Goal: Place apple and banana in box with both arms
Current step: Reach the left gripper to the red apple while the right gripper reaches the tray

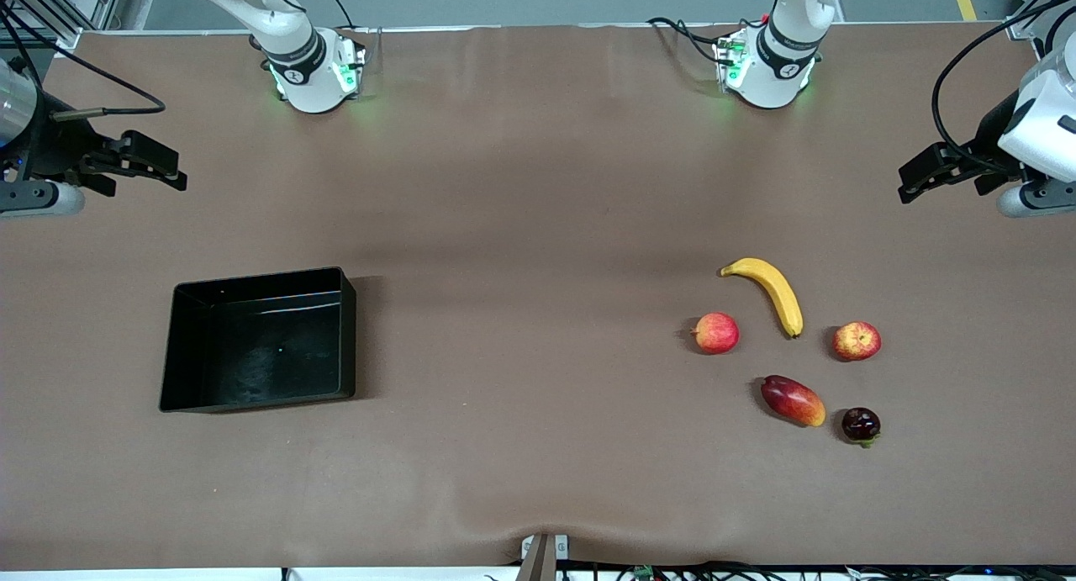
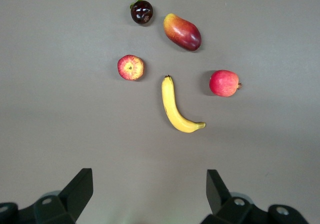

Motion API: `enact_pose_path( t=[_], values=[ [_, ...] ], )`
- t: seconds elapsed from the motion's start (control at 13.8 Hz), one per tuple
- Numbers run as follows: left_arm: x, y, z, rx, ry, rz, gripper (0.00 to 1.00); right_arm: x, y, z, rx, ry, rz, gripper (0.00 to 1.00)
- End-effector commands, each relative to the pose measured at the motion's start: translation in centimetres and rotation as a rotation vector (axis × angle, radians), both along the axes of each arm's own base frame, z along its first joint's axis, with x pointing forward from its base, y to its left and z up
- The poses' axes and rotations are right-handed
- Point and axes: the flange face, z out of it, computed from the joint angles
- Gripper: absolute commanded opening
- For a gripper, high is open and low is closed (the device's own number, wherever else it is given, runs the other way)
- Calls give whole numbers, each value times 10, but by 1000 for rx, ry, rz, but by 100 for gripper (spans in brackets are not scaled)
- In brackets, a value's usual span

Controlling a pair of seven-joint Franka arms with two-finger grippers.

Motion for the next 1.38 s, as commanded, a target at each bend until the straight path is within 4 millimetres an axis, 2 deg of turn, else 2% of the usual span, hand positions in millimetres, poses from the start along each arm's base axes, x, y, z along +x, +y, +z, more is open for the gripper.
enact_pose_path(
  t=[0.0,0.29,0.51,0.58,0.65,0.94,1.09,1.3],
  values=[
    [1,1,4,19,3,4,100,2,-2,1,-15,-1,-7,100],
    [4,7,4,17,2,12,100,1,-2,1,-15,1,-7,100],
    [10,10,-17,18,41,32,100,2,-2,0,-15,-1,-7,100],
    [14,20,-27,18,54,49,100,3,-3,0,-15,-1,-9,100],
    [20,33,-42,16,54,71,100,3,-3,0,-15,-2,-9,100],
    [28,47,-122,11,12,93,100,10,-5,-8,-21,-12,-13,100],
    [27,68,-171,5,-32,123,100,16,-11,-23,-44,-22,-21,100],
    [33,82,-239,-7,-69,137,100,36,-21,-57,-62,-16,-34,100]
  ],
)
